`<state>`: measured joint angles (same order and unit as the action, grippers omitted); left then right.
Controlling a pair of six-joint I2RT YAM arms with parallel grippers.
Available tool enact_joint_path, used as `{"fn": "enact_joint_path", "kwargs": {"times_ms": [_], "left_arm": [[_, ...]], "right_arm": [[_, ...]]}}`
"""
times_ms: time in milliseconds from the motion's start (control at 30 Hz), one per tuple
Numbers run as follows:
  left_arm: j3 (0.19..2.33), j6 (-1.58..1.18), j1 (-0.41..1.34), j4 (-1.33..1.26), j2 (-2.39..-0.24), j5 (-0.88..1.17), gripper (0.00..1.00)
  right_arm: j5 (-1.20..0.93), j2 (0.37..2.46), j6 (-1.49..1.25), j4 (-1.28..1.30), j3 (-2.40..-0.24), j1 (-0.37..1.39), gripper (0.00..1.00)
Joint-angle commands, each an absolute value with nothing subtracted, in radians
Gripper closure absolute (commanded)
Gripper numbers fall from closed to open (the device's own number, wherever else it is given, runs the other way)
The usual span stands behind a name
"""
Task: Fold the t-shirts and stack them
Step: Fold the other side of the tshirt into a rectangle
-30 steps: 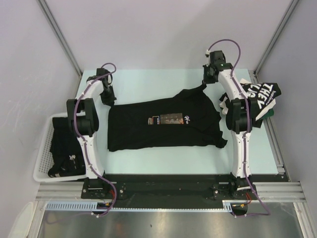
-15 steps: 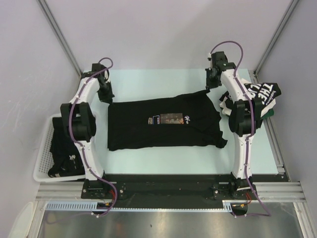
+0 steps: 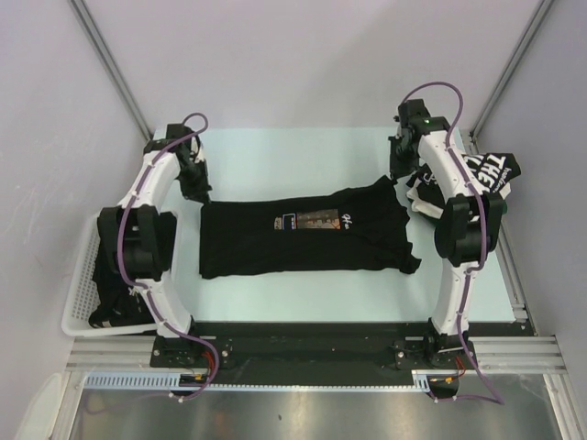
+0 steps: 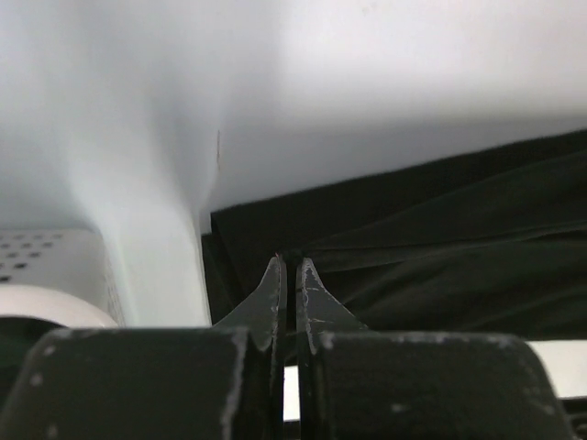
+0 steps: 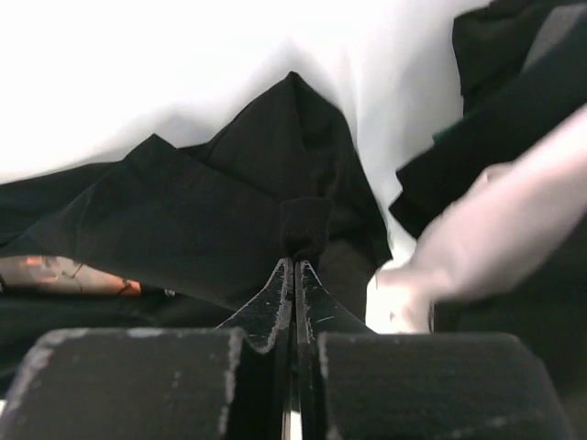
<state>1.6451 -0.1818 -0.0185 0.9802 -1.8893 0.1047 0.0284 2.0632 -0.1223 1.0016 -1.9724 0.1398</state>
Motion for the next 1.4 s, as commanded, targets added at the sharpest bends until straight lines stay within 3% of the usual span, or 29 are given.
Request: {"fn": "enact_joint_path", "kwargs": {"times_ms": [0, 933, 1367], "left_arm": [[1.589, -0.161, 0.023, 1.003, -1.799, 0.129, 0.98], [1.424, -0.149, 0.034, 1.094, -1.605, 0.035, 0.96], [1.387, -0.156, 0.031, 1.104, -1.623, 0.005, 0.93]], "right_arm": [[0.012, 1.994, -0.149, 1.08, -1.956, 0.133, 1.0], [0.011, 1.761, -0.253, 1.293, -1.694, 0.179, 1.0], [-0.029, 1.859, -0.245, 1.243, -1.508, 0.187, 1.0]]}}
